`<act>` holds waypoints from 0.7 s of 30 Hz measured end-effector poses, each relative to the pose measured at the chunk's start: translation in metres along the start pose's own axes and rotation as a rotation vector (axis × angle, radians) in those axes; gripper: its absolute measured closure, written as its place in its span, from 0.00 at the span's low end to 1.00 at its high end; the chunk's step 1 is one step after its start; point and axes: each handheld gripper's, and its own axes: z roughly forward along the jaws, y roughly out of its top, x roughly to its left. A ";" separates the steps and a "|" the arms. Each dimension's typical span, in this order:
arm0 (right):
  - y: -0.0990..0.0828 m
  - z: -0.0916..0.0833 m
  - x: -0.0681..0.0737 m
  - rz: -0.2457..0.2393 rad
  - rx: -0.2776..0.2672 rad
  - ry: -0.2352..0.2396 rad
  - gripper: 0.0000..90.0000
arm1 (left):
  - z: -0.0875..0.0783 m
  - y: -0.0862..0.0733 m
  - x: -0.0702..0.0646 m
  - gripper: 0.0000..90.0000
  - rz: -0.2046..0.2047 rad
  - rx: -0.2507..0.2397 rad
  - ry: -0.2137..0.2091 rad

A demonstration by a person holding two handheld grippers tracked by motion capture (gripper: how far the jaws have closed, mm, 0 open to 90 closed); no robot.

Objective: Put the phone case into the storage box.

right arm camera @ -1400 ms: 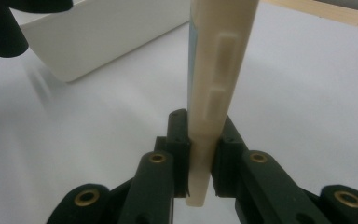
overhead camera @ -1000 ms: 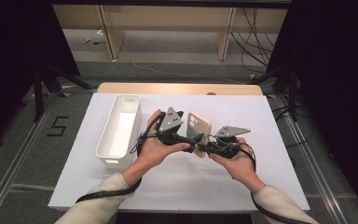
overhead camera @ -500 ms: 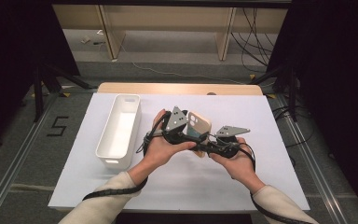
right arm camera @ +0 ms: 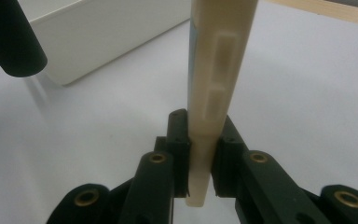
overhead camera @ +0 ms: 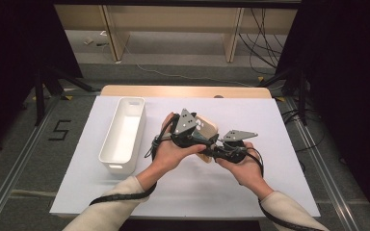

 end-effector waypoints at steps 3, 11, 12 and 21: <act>0.000 0.000 0.000 0.001 0.000 -0.001 0.89 | 0.001 0.000 0.001 0.00 0.003 0.002 0.001; 0.000 0.000 0.000 0.000 0.000 -0.001 0.89 | 0.004 -0.002 0.001 0.00 -0.001 0.009 0.004; 0.000 0.000 0.000 -0.001 -0.001 -0.001 0.89 | 0.005 -0.002 0.001 0.00 -0.001 0.009 0.006; 0.000 0.000 0.001 -0.001 0.004 -0.002 0.89 | 0.006 -0.002 0.002 0.01 -0.009 0.003 0.012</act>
